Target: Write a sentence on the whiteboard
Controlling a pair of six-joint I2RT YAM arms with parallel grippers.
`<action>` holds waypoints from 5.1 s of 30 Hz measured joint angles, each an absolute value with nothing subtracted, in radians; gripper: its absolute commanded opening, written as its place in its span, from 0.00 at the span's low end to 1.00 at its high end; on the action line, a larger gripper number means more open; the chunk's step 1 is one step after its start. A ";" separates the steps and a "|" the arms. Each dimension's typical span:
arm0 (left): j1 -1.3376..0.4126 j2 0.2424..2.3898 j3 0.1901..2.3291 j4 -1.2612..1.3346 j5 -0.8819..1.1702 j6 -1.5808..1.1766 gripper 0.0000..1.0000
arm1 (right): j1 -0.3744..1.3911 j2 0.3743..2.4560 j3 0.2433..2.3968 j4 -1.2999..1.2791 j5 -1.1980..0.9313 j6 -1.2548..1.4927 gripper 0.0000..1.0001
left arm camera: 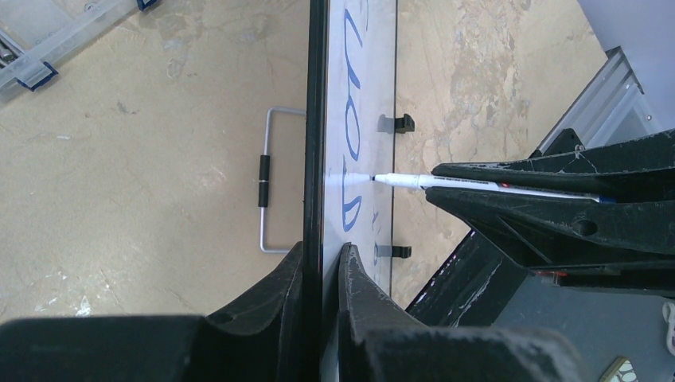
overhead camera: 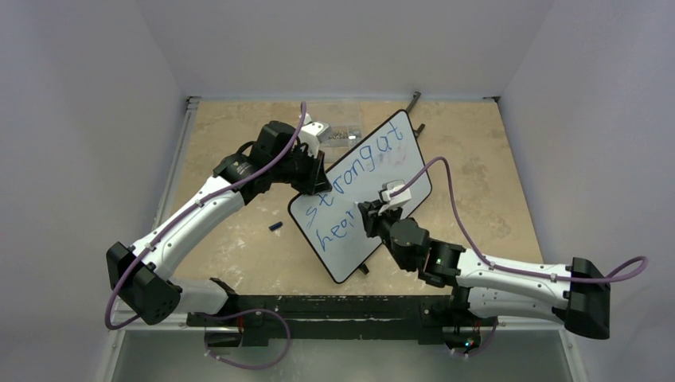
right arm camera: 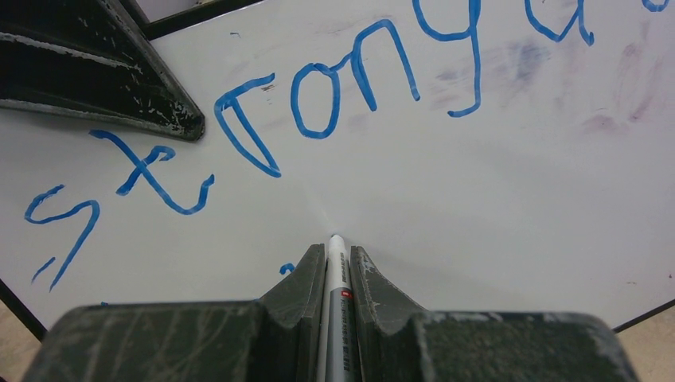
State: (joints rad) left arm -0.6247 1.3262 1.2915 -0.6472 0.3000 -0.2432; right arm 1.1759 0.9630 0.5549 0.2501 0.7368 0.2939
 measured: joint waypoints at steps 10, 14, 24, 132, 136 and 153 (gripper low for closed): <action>-0.624 1.326 1.289 -0.646 0.300 -0.243 0.00 | 1.125 0.962 0.547 0.251 0.719 0.297 0.00; -0.624 1.325 1.287 -0.645 0.300 -0.243 0.00 | 1.103 0.960 0.547 0.251 0.715 0.298 0.00; -0.624 1.324 1.287 -0.645 0.302 -0.243 0.00 | 1.092 0.929 0.547 0.224 0.704 0.301 0.00; -0.618 1.322 1.282 -0.644 0.311 -0.244 0.00 | 1.039 0.768 0.566 0.132 0.660 0.322 0.00; -0.618 1.322 1.282 -0.644 0.312 -0.244 0.00 | 0.948 0.740 0.564 0.136 0.584 0.313 0.00; -0.618 1.320 1.282 -0.645 0.313 -0.244 0.00 | 0.542 0.739 0.524 0.120 0.182 0.365 0.00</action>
